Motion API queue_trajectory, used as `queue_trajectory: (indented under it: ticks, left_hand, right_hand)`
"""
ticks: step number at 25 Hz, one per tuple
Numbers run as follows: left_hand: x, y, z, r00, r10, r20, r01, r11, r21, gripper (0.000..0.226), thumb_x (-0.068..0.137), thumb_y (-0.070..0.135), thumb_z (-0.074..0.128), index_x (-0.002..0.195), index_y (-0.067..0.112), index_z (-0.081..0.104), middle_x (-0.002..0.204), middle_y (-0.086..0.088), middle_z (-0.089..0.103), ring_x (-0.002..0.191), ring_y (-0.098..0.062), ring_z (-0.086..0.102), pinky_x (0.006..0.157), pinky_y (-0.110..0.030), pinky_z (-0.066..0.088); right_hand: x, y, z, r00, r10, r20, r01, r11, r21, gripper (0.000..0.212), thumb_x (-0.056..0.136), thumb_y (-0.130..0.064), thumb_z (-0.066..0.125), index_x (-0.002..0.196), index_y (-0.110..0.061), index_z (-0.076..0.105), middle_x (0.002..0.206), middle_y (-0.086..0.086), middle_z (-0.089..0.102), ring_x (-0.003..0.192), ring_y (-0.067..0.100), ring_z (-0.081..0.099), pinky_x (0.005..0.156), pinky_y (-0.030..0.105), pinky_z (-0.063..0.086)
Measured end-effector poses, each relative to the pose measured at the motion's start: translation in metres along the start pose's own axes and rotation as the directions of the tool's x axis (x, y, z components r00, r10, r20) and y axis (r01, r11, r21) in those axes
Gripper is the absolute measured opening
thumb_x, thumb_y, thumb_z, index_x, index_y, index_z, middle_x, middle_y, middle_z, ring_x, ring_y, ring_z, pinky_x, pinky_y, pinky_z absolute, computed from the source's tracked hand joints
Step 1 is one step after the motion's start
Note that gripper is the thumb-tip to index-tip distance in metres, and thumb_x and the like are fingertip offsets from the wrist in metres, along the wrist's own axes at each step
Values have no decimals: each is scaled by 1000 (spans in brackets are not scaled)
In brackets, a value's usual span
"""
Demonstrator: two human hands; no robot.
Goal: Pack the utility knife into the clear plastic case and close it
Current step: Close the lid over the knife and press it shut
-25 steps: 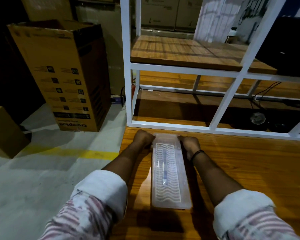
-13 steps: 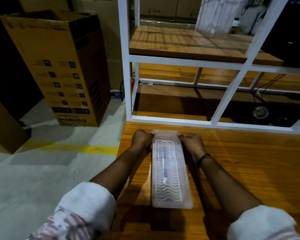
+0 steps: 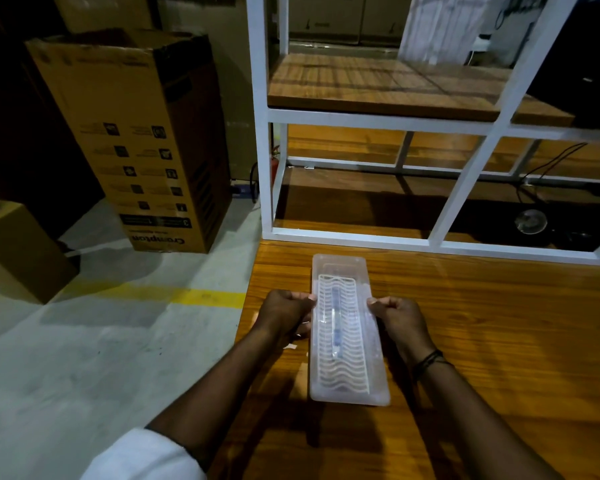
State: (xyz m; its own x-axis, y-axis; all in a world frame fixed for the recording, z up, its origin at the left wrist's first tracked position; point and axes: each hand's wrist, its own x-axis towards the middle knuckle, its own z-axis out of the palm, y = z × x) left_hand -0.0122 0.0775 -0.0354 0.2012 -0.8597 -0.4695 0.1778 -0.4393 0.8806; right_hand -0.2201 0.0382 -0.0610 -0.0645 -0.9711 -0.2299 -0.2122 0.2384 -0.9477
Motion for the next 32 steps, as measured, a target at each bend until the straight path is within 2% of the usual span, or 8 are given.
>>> queue_trajectory:
  ticks: [3, 8, 12, 15, 19, 21, 26, 32]
  left_hand:
    - [1, 1, 1, 1000, -1, -5, 1, 1000, 20, 13, 101, 13, 65, 99, 1, 70, 72, -9, 72, 58, -16, 72, 45, -26, 55]
    - [-11, 0, 2, 1000, -25, 8, 25, 1000, 4, 17, 101, 13, 64, 95, -2, 66, 58, -5, 69, 45, -13, 66, 42, -25, 52]
    - [-35, -24, -10, 996, -82, 23, 81, 995, 64, 18, 94, 23, 75, 89, 6, 69, 69, -12, 72, 56, -24, 67, 55, -32, 54]
    - [-58, -41, -22, 992, -106, 74, 101, 993, 68, 12, 93, 14, 75, 85, 4, 75, 81, -15, 79, 70, -27, 76, 66, -37, 60]
    - [-89, -46, -28, 986, -105, 131, 92, 991, 100, 5, 90, 8, 77, 86, 6, 74, 75, -11, 75, 59, -20, 70, 51, -26, 54]
    - [-94, -49, -29, 990, -75, 122, 64, 993, 98, 9, 89, 10, 79, 91, 4, 72, 77, -11, 74, 59, -19, 69, 54, -26, 56]
    - [-93, -52, -26, 996, -48, 72, 39, 991, 125, 22, 90, 12, 79, 104, -2, 69, 98, -20, 76, 68, -19, 72, 61, -27, 59]
    - [-89, -43, -26, 989, -91, 113, 76, 989, 124, 19, 88, 9, 80, 100, -1, 68, 82, -13, 75, 58, -22, 71, 53, -26, 56]
  right_hand:
    - [-5, -4, -2, 1000, -10, 14, 9, 999, 31, 29, 86, -29, 74, 72, -3, 73, 79, 26, 76, 75, 52, 72, 67, 66, 58]
    - [-31, -10, -9, 996, 53, 65, -58, 994, 87, 34, 93, -29, 70, 78, 2, 71, 71, 18, 74, 59, 29, 67, 56, 38, 54]
    - [-65, -1, -27, 963, 143, 228, -189, 962, 195, 32, 96, -19, 67, 70, 0, 64, 63, 16, 63, 54, 25, 57, 53, 34, 45]
    - [-84, 13, -37, 937, 203, 285, -250, 958, 139, 36, 89, -23, 75, 84, 11, 66, 74, 27, 65, 62, 32, 56, 55, 36, 43]
    - [-102, 21, -41, 934, 232, 271, -266, 959, 98, 24, 88, -10, 74, 87, 11, 61, 56, 16, 55, 39, 20, 44, 43, 26, 34]
    - [-106, 21, -40, 936, 212, 280, -249, 963, 100, 25, 88, -6, 72, 92, 15, 59, 55, 19, 57, 38, 21, 46, 44, 28, 38]
    - [-101, 18, -38, 943, 191, 272, -231, 965, 126, 13, 87, -3, 72, 87, 8, 65, 54, 20, 61, 42, 24, 51, 46, 29, 42]
    - [-98, 23, -38, 948, 207, 242, -239, 964, 112, 21, 79, -6, 82, 84, 6, 66, 53, 20, 61, 40, 24, 55, 50, 31, 45]
